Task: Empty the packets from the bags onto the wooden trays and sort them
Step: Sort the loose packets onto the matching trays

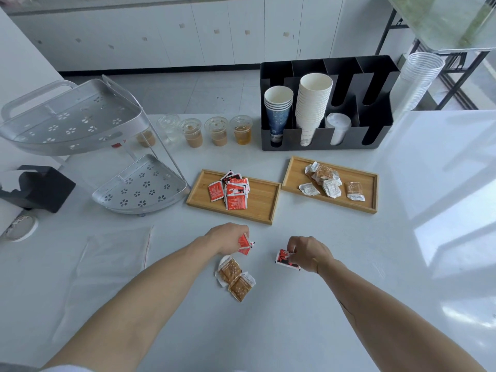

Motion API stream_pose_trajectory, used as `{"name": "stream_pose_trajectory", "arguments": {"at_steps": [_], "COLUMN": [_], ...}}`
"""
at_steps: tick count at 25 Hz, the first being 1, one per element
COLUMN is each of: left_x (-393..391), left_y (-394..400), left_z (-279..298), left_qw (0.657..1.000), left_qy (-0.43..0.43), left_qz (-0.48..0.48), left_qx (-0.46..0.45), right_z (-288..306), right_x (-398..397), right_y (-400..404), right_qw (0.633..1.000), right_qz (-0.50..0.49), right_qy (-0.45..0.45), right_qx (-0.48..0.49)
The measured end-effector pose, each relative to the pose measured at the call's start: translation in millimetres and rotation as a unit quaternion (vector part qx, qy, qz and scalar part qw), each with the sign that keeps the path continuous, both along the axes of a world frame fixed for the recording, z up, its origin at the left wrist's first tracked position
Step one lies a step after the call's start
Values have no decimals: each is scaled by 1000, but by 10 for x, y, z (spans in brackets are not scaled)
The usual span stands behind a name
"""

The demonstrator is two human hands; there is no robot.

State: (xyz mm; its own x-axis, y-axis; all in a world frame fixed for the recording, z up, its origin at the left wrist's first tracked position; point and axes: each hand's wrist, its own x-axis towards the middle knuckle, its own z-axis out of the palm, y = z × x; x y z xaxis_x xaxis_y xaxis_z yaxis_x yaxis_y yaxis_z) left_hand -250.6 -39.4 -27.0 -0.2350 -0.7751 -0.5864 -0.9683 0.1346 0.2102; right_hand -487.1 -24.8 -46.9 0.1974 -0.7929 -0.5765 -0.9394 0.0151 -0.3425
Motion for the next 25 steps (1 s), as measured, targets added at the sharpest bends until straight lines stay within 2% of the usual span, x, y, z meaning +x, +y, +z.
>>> {"name": "stream_pose_trajectory", "arguments": {"at_steps": [9, 19, 25], "left_x": [188, 226, 244], "left_y": [-742, -1167, -1196], "left_z": [207, -42, -190], "left_qw": [992, 990, 987], "left_qy": [87, 87, 71], "left_qz": [80, 86, 66], "left_qx": [-44, -64, -129], "right_z": [253, 34, -147], "right_x": [354, 728, 766], "right_y": [-790, -1326, -1410], "right_qw": [997, 993, 985], "right_qz": [11, 36, 52], "right_qy": [-2, 25, 44], "right_qx": [-73, -105, -161]}}
